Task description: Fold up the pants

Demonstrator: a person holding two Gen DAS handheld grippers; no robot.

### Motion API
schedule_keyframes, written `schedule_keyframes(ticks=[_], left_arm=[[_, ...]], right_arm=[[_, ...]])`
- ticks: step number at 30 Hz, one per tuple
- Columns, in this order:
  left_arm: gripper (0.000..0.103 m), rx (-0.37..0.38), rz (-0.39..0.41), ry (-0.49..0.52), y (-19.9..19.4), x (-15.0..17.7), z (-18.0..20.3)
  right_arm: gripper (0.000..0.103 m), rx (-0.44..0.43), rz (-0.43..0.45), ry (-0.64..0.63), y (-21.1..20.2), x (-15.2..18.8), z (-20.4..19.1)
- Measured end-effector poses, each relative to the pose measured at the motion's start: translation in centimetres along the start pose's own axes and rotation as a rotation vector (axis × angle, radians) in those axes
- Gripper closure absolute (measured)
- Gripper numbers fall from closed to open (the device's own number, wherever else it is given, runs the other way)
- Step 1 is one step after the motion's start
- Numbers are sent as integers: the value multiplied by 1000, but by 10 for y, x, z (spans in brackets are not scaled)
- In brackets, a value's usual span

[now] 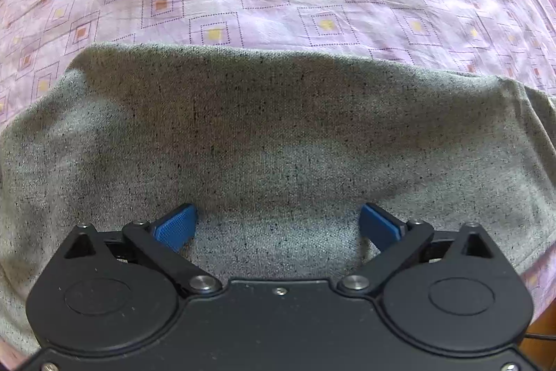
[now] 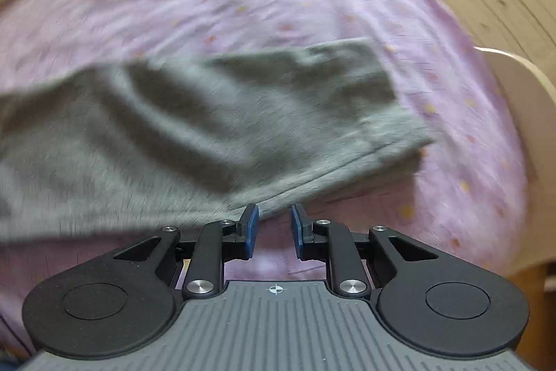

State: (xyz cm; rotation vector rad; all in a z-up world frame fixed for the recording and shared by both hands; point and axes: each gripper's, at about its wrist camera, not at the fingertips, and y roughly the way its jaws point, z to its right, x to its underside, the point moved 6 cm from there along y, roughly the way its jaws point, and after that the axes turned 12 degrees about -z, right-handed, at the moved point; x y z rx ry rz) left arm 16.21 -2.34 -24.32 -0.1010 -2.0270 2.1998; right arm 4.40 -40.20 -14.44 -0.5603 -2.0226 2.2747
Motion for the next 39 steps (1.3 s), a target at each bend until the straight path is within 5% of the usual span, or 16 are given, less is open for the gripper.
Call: schedule_keyframes(ticks=[4,11,20,26,27,28,35,38,39], left_arm=[[10,14,9,-6,-11,9,1],[11,17,79,-43,-47,29,23],[11,-8,110,-146,-66,42,86],[11,-63,110,-158,-61,48,122],[11,-67,110,-161,-61,50,126],[11,-68,109,-167,-60,51,130],[11,-54,98,-213,-54,54,150],[11,-63,96,-191,-53,54,157],[11,-67,95,-183,-52,55,161]], right_arm=[[83,48,121,41,-16,-21,17],[83,16,147,-26,3,-71,51],[82,-83,119,-163,45,-120,72],[82,-227,10,-177,68,-134,76],[84,-260,-1,-180,67,-134,75],[100,-285,7,-187,63,-134,74],[99,-282,5,-119,62,-127,98],[86,-355,53,-66,46,-123,111],[69,-376,65,-32,40,-119,119]])
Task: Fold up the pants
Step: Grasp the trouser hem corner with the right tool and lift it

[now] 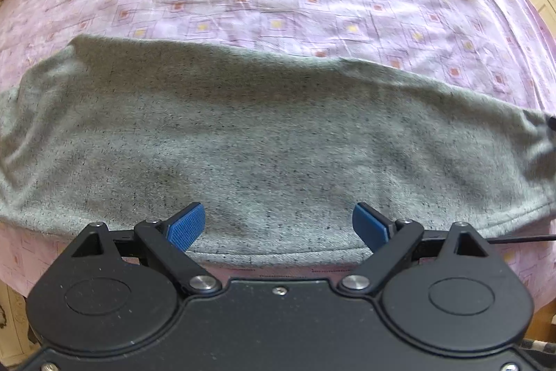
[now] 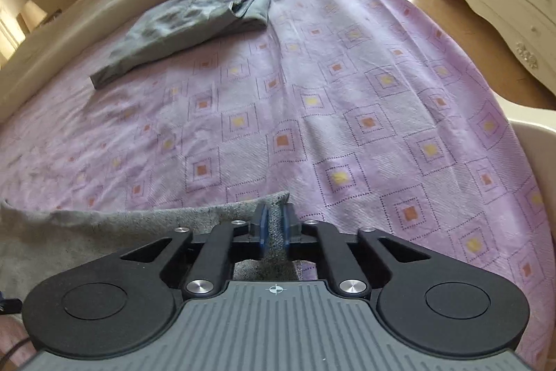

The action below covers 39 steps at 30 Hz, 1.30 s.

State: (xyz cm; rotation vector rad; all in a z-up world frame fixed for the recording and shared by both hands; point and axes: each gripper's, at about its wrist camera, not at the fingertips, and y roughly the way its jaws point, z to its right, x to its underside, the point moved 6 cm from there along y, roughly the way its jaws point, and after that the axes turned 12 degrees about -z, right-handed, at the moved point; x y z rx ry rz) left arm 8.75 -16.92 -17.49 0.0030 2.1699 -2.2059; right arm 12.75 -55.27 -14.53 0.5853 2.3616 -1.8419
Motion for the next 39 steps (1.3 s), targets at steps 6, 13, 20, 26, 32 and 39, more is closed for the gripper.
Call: schedule_keyframes(ticks=[6,13,20,26,32,39], left_arm=[[11,16,-34,21,9,7,12],[11,3,-42,95,8,15,27],[11,-1,-32,94,1,17,26],[11,0,-17,71,-4,15,22],[11,19,11,52,-3,-10,29],[11,-27,44,65,13,-65,51]], right_arm=[[56,-64,-33,54,-28,57,17],[56,-161,-123,176,-20,110,12],[56,-202,-70,259,6,89,10],[56,-200,-127,299,24,65,11],[90,-211,-167,301,24,63,10],[91,-203,-96,135,-13,48,-18]])
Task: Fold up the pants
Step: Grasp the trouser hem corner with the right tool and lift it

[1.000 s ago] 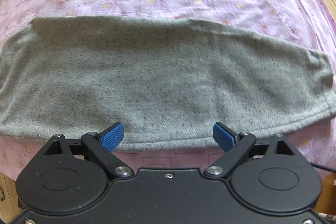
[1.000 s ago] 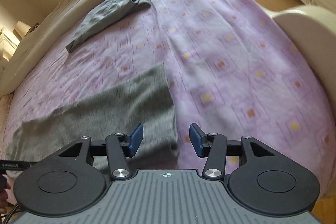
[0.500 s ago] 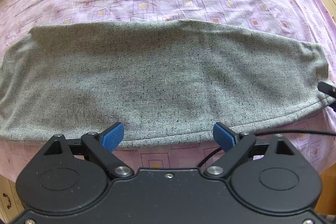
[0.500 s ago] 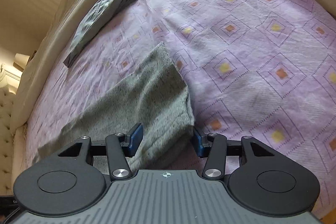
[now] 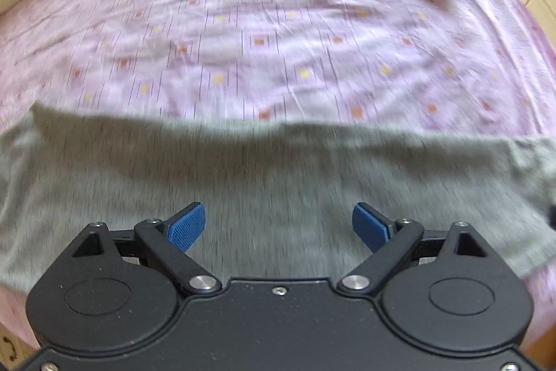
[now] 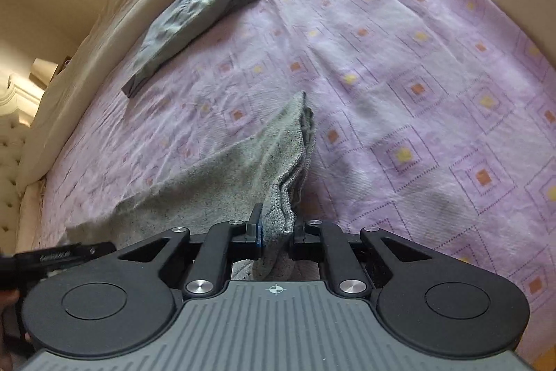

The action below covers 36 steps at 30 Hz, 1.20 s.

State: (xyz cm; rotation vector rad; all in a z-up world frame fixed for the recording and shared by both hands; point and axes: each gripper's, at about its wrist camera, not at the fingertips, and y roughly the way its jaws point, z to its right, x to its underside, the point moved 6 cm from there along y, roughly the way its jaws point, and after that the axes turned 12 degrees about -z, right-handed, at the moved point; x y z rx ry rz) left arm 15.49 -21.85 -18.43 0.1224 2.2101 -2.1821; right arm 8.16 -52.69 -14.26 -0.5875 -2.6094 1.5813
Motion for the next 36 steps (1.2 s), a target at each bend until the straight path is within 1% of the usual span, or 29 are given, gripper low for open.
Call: schedule_keyframes(ticks=[2,4,6,8,10,13,15,17,19,21,24,26,27,29,32,35,36], left_arm=[[12,-30,-7,-9,10,-15,0],[14,-48,-20,-40,19,-27,-4],[17,-42,-47,-67,31,-36,-8],[15,-29,-69,-76,43,-41,-8],[11,-28,-55,-70,46,-45,-6],[12,-32,-58,-45,42,-47,-5],[20,-19,-53,-44,33,-42,-6],[20,-7,-52,-36,23,-28,-5],[20,23,-63,-11,18,-10,-1],[20,48,-91,26,16,14,6],[20,44,-147,77,22,48,11],[20,43,-181,88,29,67,10],[19,53,-190,80,33,73,7],[18,99,-190,49,34,77,-2],[19,159,-173,30,26,69,-16],[19,190,-138,37,15,58,-41],[19,200,-131,40,12,54,-52]], right_arm=[[91,0,9,-24,-6,-4,-7],[91,-3,16,-44,-11,-7,-14],[91,-6,17,-57,-14,-8,-19],[91,-2,17,-73,-16,-8,-23],[91,0,17,-82,-17,-7,-25],[91,-2,13,-74,-18,-6,-27],[91,1,14,-75,-19,-6,-29],[91,2,15,-75,-19,-7,-31],[91,1,18,-76,-21,-8,-33],[91,-1,24,-78,-23,-8,-37],[91,5,36,-86,-25,-8,-45],[91,17,41,-91,-25,-8,-50],[91,23,45,-90,-25,-8,-53],[91,36,58,-85,-26,-7,-59],[91,72,95,-83,-29,-4,-76],[91,119,130,-109,-35,1,-106],[91,136,147,-132,-38,4,-122]])
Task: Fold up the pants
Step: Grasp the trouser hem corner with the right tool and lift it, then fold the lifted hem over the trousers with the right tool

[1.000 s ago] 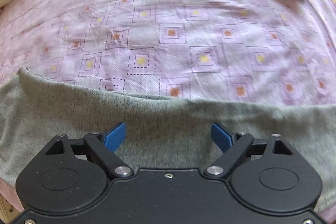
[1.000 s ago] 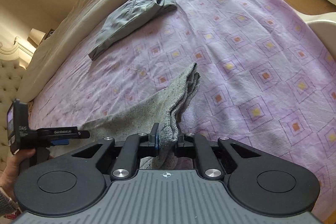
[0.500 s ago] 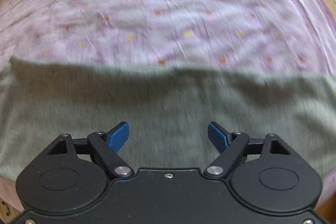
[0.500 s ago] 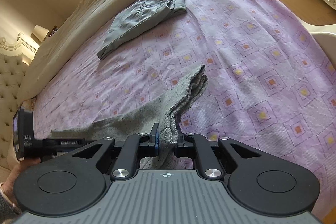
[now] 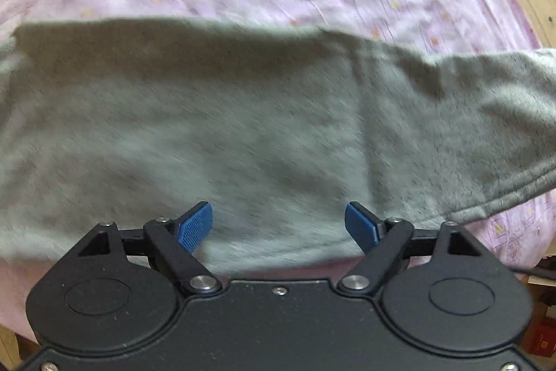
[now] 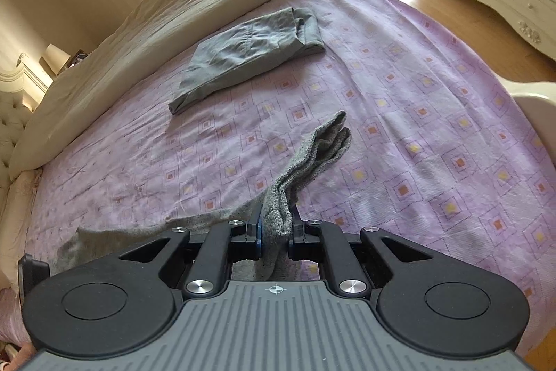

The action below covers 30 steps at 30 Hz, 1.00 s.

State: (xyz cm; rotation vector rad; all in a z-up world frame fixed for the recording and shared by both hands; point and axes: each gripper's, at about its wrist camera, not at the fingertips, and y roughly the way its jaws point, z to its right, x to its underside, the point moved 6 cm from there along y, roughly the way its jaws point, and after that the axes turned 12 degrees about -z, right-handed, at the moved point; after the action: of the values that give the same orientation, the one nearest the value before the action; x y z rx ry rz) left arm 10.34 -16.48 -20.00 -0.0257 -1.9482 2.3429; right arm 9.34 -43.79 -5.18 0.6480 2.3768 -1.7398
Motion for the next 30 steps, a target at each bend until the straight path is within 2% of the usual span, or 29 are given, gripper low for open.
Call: schedule_keyframes(ticks=[4,8,10,15,19,21,23,25,26,30], left_arm=[[19,7,28,-17,-21,-2,-57],[19,5,31,-68,-34,5,-122],[19,-5,30,-92,-39,10,-154],[19,-56,25,-124,-48,25,-221],[19,-72,21,-142,-55,35,-251],[19,-72,25,-139,-58,37,-255],[19,-74,43,-126,-63,36,-252],[19,-66,73,-106,-73,32,-252],[19,-60,87,-98,-76,29,-248],[19,-19,113,-65,-77,19,-221]], right_arm=[[91,12,55,-115,-14,5,-77],[91,-18,62,-227,2,21,-161],[91,-54,44,-273,25,35,-201],[91,-85,-66,-405,119,92,-282],[86,-17,-147,-479,191,133,-309],[82,-22,-220,-490,208,146,-312],[77,-72,-239,-460,201,150,-311],[66,-152,-223,-431,180,143,-304],[65,-177,-217,-420,170,140,-300],[64,-170,-188,-377,142,123,-272]])
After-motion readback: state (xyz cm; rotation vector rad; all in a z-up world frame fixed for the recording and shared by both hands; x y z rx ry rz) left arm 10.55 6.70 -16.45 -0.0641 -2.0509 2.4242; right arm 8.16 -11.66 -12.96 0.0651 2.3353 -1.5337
